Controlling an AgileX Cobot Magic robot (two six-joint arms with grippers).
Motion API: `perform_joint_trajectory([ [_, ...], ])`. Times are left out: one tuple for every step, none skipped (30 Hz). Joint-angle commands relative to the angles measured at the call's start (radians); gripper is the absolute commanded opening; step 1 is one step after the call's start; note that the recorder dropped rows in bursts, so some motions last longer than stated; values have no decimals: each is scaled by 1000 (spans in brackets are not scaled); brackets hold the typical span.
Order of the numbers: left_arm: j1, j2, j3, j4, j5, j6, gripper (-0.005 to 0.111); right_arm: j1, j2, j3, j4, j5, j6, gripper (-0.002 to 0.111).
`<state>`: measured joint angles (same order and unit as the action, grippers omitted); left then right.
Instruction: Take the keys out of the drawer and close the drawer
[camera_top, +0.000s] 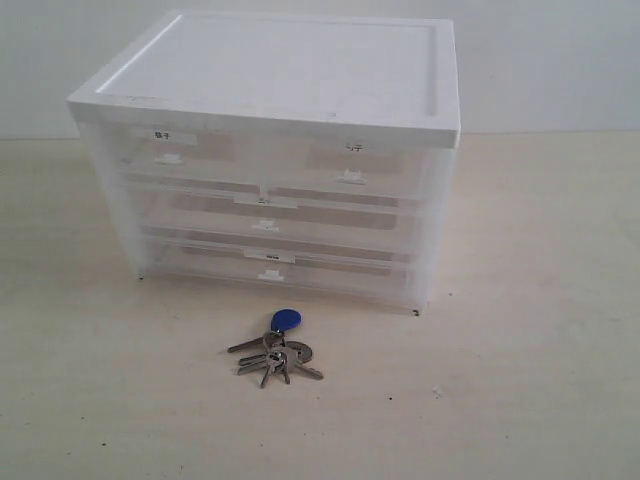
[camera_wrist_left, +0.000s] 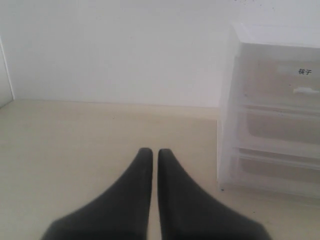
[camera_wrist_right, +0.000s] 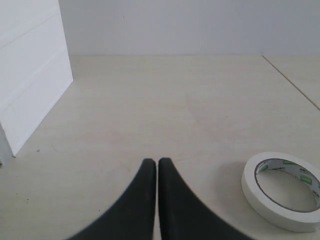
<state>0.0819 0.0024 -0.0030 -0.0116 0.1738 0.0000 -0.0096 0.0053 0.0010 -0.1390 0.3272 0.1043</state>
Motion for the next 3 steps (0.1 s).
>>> perform_joint_trajectory([
  [5,-2,3,5,-9,8,5,-4,-5,-1,0,-5,-6,0],
  [5,-2,3,5,-9,8,5,-4,-5,-1,0,-5,-6,0],
  [5,-2,3,5,-9,8,5,-4,-5,-1,0,-5,-6,0],
])
